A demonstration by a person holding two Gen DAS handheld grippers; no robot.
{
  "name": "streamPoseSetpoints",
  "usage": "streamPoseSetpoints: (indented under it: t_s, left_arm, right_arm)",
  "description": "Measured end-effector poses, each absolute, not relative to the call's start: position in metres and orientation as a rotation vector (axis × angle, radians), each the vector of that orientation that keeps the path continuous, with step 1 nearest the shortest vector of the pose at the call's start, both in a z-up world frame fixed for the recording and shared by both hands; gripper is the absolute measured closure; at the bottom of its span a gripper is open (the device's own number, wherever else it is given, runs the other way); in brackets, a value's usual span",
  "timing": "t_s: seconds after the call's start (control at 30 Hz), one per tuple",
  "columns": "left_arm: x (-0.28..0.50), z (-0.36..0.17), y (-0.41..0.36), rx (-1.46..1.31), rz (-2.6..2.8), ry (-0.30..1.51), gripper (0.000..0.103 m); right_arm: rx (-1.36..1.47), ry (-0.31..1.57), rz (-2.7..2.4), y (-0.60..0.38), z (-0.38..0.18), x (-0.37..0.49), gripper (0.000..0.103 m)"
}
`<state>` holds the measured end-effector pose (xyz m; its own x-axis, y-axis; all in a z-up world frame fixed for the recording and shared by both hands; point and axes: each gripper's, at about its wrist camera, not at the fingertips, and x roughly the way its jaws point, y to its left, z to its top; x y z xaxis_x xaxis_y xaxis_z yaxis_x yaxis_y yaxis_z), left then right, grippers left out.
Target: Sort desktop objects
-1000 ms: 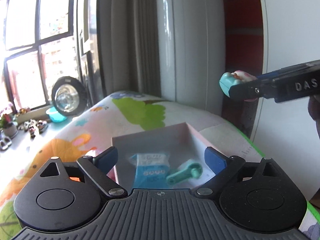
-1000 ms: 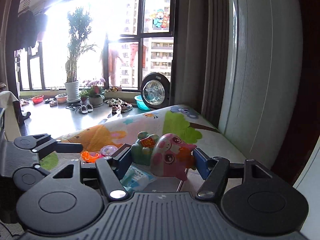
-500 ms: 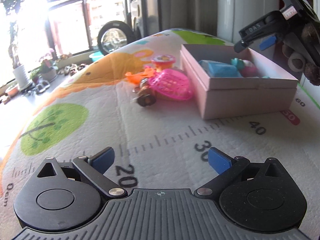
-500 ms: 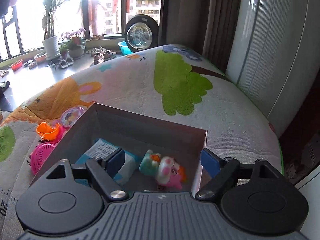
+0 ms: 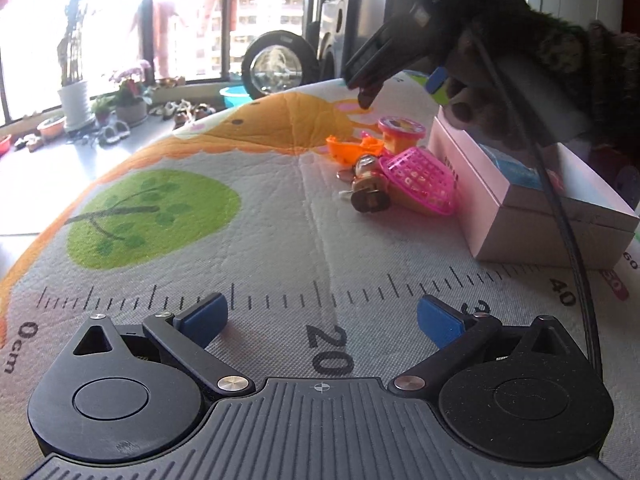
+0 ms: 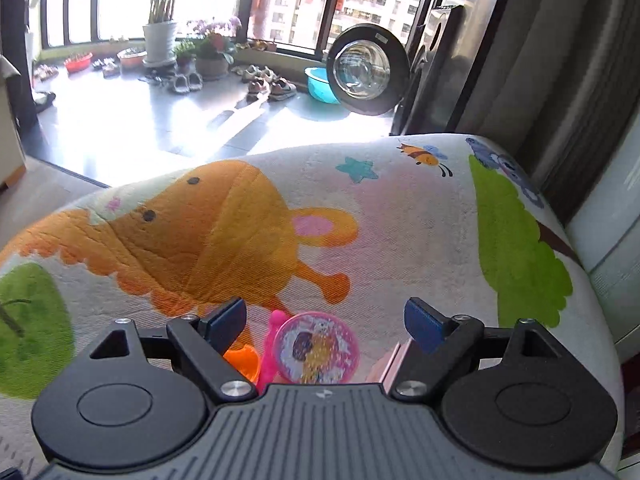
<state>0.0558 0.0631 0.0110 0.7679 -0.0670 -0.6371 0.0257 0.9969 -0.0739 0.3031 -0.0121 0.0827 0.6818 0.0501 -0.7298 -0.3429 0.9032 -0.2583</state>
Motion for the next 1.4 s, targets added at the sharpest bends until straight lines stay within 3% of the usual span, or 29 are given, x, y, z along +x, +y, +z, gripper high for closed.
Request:
streamPoseSetpoints:
  t_s: [0.07, 0.17, 0.23, 0.7, 0.97, 1.03, 1.1, 1.13, 1.4]
  left_arm:
    - [0.056, 0.01, 0.066, -0.078, -0.055, 0.694, 0.0]
    - [0.056, 0.01, 0.068, -0.094, -0.066, 0.697, 0.0]
    - [0.056, 0.01, 0.068, -0.097, -0.069, 0.698, 0.0]
    - [0.037, 0.016, 0.069, -0.045, -0.075, 0.723, 0.0]
    - [-0.004, 0.015, 0.048, 0.05, -0.194, 0.753, 0.0]
    - [-0.009, 0.014, 0.043, 0.084, -0.191, 0.752, 0.0]
    - [-0.008, 0.014, 0.04, 0.092, -0.175, 0.758, 0.0]
    - [-0.007, 0.015, 0.039, 0.092, -0.166, 0.759, 0.0]
    - [0.001, 0.023, 0.044, 0.093, -0.043, 0.767, 0.0]
  right_arm:
    - [-0.418, 0.834, 0.212, -0.004, 0.07, 0.315, 0.022]
    - [-0.458, 0.894, 0.24, 0.004, 0.058, 0.315, 0.048]
    - [-0.49, 0.897, 0.266, 0.01, 0.057, 0.306, 0.052]
    - [-0.465, 0.982, 0.567, 0.026, 0.079, 0.19, 0.052]
    - [-0.353, 1.061, 0.729, -0.037, 0.098, 0.098, 0.052]
    - [-0.348, 1.02, 0.713, -0.06, 0.102, 0.078, 0.048]
    - [-0.357, 0.958, 0.676, -0.086, 0.102, 0.056, 0.034]
    - [-0.359, 0.938, 0.665, -0.097, 0.102, 0.046, 0.032]
    - [-0.379, 0.808, 0.417, -0.169, 0.088, 0.009, 0.029]
